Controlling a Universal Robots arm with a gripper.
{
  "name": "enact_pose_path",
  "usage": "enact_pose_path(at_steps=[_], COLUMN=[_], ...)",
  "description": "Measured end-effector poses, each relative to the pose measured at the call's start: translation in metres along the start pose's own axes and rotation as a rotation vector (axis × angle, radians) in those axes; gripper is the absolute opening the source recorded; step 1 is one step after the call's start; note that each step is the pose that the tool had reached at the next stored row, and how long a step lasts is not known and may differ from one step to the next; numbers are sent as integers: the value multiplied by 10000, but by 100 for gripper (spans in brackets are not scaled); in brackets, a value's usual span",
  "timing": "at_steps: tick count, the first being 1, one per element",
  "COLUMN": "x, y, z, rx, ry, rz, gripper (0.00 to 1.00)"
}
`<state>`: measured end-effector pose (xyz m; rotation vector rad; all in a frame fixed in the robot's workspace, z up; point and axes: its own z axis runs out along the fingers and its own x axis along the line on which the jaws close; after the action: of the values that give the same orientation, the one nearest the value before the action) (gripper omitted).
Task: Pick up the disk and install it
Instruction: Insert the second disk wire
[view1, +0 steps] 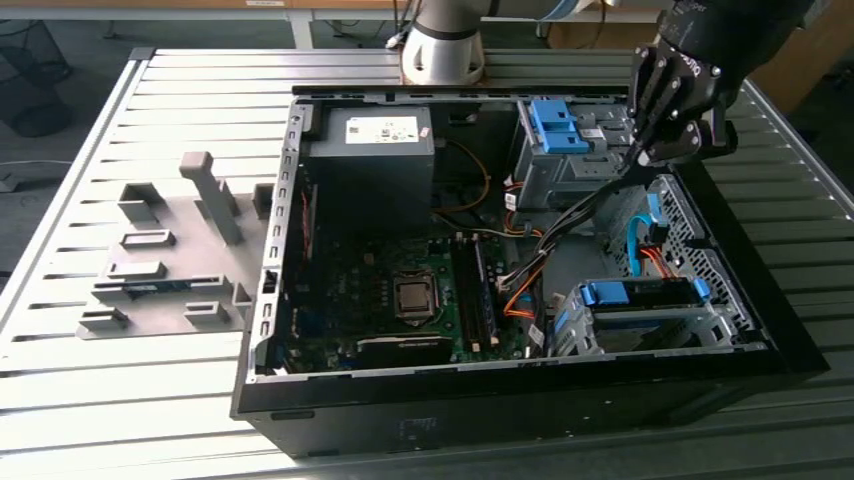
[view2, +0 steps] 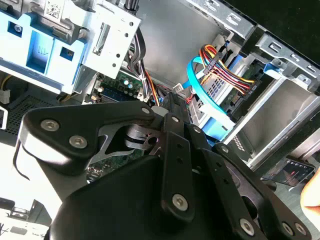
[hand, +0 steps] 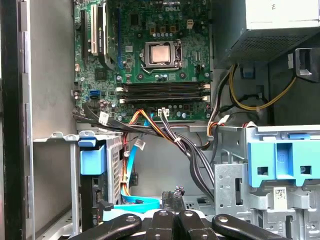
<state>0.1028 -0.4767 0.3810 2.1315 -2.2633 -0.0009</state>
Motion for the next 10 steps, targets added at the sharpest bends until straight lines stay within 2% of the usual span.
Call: enact_pose_path(at_steps=[10], x=[-30], y=[-15], z=[-1], rx=[0], ry=[0], rz=[0], gripper=[11])
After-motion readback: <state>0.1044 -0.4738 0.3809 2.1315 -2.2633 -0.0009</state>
